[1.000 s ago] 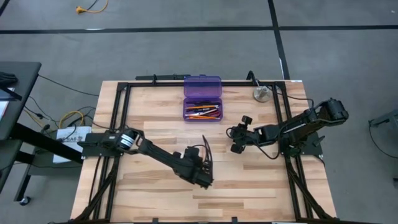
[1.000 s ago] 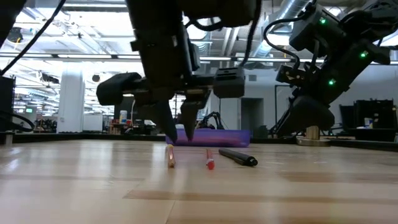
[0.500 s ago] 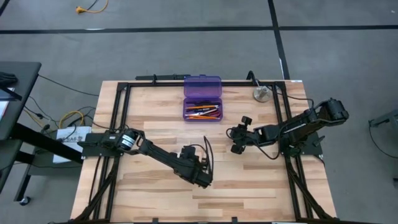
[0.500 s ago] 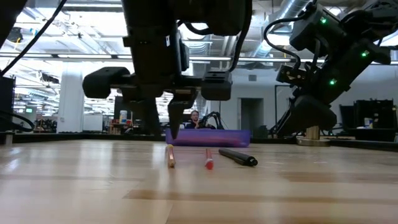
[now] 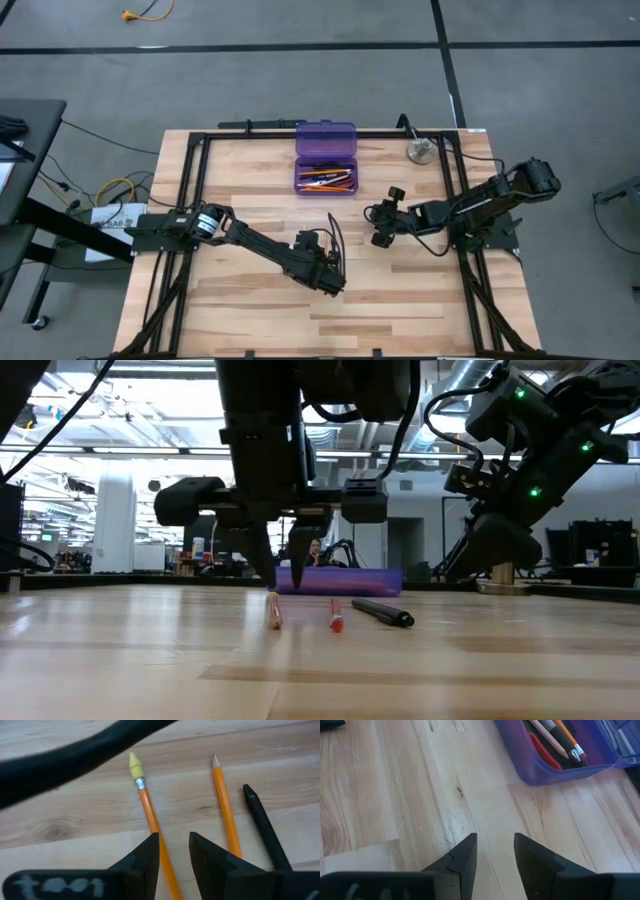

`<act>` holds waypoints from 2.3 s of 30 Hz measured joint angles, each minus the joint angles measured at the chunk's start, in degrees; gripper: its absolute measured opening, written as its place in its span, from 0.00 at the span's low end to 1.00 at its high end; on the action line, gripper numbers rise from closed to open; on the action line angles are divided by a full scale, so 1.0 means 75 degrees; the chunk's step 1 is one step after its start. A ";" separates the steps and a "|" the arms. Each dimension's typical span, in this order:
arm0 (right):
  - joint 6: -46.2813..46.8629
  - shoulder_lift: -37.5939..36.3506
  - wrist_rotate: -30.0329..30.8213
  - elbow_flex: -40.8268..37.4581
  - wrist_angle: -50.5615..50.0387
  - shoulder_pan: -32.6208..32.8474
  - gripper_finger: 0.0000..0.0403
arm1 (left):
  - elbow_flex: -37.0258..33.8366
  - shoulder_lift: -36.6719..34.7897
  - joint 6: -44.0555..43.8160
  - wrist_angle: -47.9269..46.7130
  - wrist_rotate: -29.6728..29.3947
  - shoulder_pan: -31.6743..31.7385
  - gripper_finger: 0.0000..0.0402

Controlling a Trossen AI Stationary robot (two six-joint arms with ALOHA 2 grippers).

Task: Pick & place school supplies into a supply box
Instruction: Put the orange pencil into the violet supply box

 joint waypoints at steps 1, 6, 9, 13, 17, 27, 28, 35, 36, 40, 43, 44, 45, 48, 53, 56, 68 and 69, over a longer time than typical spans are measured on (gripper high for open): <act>0.0000 0.0000 0.0000 0.0000 0.0000 0.0000 0.31 | 0.0000 0.0000 -0.0001 0.0000 -0.0002 0.0002 0.24; 0.0001 0.0000 -0.0006 0.0000 0.0000 0.0000 0.30 | 0.0000 -0.0003 -0.0031 -0.0151 0.0007 0.0013 0.24; 0.0003 0.0000 -0.0009 0.0000 0.0000 0.0000 0.31 | 0.0000 -0.0003 -0.0035 -0.0163 0.0082 0.0029 0.24; 0.0001 0.0000 -0.0017 0.0000 0.0002 0.0000 0.30 | -0.0138 -0.0009 -0.0038 -0.0016 0.0228 0.0095 0.24; 0.0003 0.0000 -0.0075 0.0000 0.0003 0.0000 0.31 | -0.0483 -0.0012 -0.0039 0.0389 0.0528 0.0201 0.24; 0.0000 0.0000 -0.0195 0.0000 0.0015 0.0003 0.30 | -0.0937 -0.0078 -0.0022 0.0980 0.0762 0.0279 0.24; 0.0000 0.0000 -0.0195 0.0000 0.0023 0.0003 0.31 | -0.0938 -0.0076 0.0013 0.0982 0.0850 0.0302 0.24; 0.0000 0.0000 -0.0196 0.0000 0.0026 0.0003 0.31 | -0.0938 -0.0067 0.0259 0.0935 0.1048 0.0358 0.13; -0.0003 0.0000 -0.0195 0.0000 0.0026 0.0003 0.31 | -0.0938 -0.0067 0.0287 0.0906 0.1045 0.0364 0.10; -0.0003 0.0000 -0.0195 0.0000 0.0028 0.0003 0.30 | -0.0941 -0.0067 0.0289 0.0845 0.1072 0.0416 0.02; -0.0003 0.0000 -0.0199 0.0000 0.0026 0.0003 0.30 | -0.0944 -0.0067 0.0243 0.0829 0.1050 0.0430 0.03; -0.0003 0.0000 -0.0201 0.0000 0.0026 0.0003 0.30 | -0.0947 -0.0067 0.0212 0.0815 0.0996 0.0427 0.03; -0.0003 0.0000 -0.0203 0.0000 0.0026 0.0003 0.30 | -0.0950 -0.0067 0.0190 0.0810 0.0945 0.0427 0.03; -0.0006 0.0000 -0.0208 0.0000 0.0026 0.0003 0.30 | -0.0956 -0.0061 0.0138 0.0813 0.0772 0.0423 0.01; -0.0006 0.0000 -0.0255 0.0000 0.0017 0.0003 0.30 | -0.0725 -0.0022 0.0088 0.0502 0.0422 0.0403 0.01; -0.0006 0.0000 -0.0254 0.0000 0.0003 0.0003 0.30 | -0.0462 0.0059 0.0113 0.0003 -0.0045 0.0394 0.01; -0.0006 0.0000 -0.0253 0.0000 -0.0001 0.0007 0.30 | 0.0879 0.0039 0.1270 -0.1956 -0.1083 0.0545 0.01; -0.0006 0.0000 -0.0257 0.0000 -0.0002 0.0006 0.30 | 0.1020 0.0034 0.1576 -0.2045 -0.1142 0.0603 0.01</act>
